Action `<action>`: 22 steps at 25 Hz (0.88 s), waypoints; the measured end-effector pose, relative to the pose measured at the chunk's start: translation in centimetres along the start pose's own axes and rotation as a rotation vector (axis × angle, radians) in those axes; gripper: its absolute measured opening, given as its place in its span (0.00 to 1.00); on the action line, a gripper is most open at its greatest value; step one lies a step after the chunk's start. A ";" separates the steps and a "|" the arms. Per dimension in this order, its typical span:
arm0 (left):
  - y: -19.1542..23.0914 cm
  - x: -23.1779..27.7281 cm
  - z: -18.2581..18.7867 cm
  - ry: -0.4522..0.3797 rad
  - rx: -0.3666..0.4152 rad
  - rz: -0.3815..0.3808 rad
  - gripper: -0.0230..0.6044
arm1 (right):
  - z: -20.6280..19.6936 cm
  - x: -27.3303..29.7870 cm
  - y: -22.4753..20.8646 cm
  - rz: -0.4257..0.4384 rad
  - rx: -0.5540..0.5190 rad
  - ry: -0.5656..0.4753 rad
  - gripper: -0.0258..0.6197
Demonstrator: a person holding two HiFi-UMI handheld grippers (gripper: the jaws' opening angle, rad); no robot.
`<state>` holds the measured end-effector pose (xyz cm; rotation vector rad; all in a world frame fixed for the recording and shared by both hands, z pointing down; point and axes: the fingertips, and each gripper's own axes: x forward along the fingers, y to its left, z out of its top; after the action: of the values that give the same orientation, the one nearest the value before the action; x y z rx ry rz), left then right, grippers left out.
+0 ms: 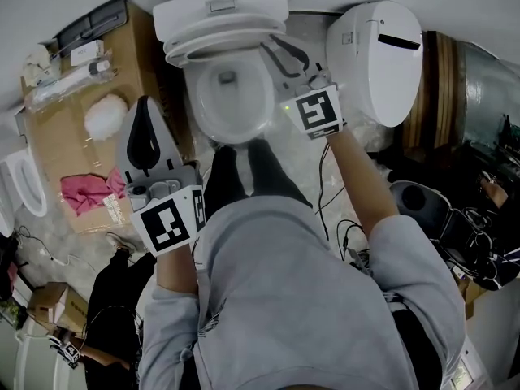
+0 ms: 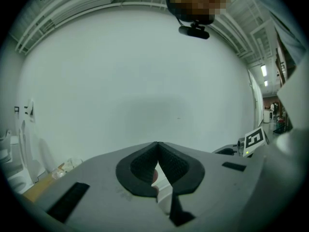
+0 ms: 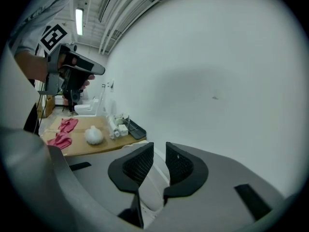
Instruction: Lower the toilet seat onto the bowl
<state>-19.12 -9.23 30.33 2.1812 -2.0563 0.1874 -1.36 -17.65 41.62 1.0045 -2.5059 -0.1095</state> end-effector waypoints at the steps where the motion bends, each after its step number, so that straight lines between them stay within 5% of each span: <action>1: 0.0 0.1 -0.1 0.002 0.000 0.000 0.04 | -0.1 0.2 -0.1 0.003 -0.006 0.002 0.12; 22: 0.6 1.9 -3.3 0.048 -0.023 0.039 0.04 | -5.6 4.2 -0.8 0.066 -0.042 0.101 0.16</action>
<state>-19.62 -10.48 33.98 2.1034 -2.0659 0.2165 -1.23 -20.60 48.02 0.8867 -2.4316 -0.0884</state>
